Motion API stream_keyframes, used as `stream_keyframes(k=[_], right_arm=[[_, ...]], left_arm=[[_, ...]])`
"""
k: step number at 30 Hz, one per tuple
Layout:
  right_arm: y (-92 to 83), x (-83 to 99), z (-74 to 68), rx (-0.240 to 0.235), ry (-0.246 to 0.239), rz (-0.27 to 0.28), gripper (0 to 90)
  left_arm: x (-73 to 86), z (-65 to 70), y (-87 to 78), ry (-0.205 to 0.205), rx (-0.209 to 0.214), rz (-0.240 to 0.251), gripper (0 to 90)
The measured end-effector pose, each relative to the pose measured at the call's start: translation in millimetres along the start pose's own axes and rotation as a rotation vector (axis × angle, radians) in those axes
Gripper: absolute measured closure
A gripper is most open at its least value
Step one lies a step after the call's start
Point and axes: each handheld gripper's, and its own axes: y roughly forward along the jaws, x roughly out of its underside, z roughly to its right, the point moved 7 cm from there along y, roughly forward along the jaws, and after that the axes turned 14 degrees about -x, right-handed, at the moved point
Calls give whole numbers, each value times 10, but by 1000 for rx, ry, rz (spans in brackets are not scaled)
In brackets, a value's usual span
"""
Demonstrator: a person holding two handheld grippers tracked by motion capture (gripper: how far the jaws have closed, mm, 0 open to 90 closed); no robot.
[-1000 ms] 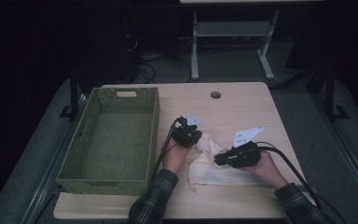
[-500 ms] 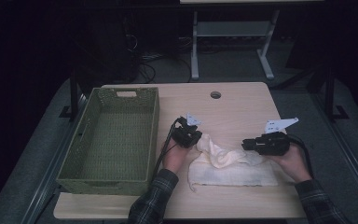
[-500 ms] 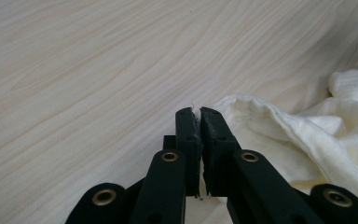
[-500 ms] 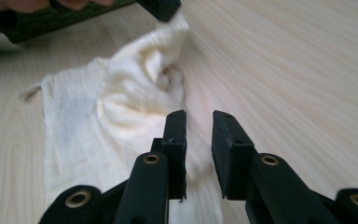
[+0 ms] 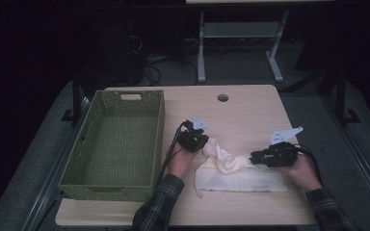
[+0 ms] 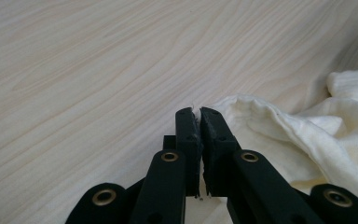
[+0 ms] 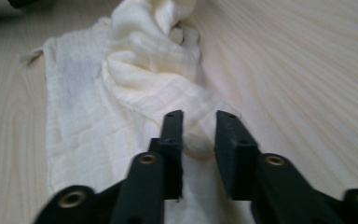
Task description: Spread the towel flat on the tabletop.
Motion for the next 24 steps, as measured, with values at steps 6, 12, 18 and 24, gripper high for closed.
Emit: stream_keyframes(k=[6,12,18,24], right_arm=[[-48,-11,13,28,-8,3,868],[-207,-81,37,71,-18,52,878],[-414,-203,158,137,-24,89,879],[-631,-327,342,204,-8,120,880]], left_arm=[[-12,-9,-10,-1,-3,4,858],[-61,-18,-41,-3,-6,15,859],[-150,-62,-53,-9,-22,26,859],[-271,-141,-46,-36,-37,39,859]])
